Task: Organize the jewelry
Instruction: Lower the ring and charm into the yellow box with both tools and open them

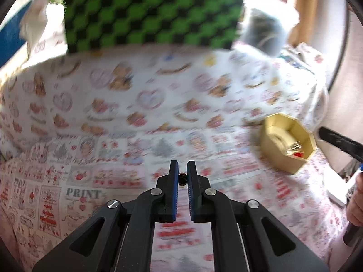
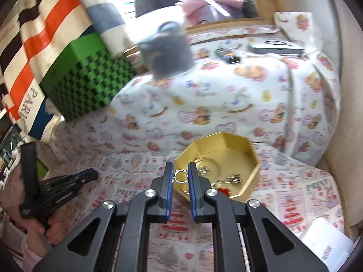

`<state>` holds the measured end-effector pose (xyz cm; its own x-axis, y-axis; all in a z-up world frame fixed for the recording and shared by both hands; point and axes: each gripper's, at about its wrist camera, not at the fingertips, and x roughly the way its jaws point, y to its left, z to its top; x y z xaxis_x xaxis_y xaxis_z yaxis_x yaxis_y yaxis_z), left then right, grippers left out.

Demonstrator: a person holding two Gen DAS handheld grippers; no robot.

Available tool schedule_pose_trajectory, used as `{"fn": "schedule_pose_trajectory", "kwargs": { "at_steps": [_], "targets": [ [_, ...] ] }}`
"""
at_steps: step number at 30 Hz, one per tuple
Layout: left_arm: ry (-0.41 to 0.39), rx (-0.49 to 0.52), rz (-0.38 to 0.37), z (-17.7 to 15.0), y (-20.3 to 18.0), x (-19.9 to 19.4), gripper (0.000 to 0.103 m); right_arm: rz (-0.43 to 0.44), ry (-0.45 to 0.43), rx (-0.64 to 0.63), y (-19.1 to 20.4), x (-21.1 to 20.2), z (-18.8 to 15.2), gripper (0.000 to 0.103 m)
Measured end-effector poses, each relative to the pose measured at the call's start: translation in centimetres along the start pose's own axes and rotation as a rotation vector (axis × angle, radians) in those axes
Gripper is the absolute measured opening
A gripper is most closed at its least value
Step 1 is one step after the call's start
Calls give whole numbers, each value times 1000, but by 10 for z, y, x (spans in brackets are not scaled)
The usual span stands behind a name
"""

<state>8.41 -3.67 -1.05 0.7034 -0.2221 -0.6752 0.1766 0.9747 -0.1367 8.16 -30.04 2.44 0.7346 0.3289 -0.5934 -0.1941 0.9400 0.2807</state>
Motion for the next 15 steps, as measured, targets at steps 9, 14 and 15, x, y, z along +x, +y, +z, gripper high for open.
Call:
{"fn": "schedule_pose_trajectory", "kwargs": {
  "at_steps": [9, 14, 15],
  "targets": [
    [-16, 73, -139, 30, -79, -16, 7, -74, 20, 92, -37, -4, 7, 11],
    [29, 75, -174, 41, -111, 4, 7, -111, 57, 92, -48, 4, 6, 11],
    [39, 65, -184, 41, -113, 8, 7, -100, 67, 90, -49, 6, 5, 11]
  ]
}}
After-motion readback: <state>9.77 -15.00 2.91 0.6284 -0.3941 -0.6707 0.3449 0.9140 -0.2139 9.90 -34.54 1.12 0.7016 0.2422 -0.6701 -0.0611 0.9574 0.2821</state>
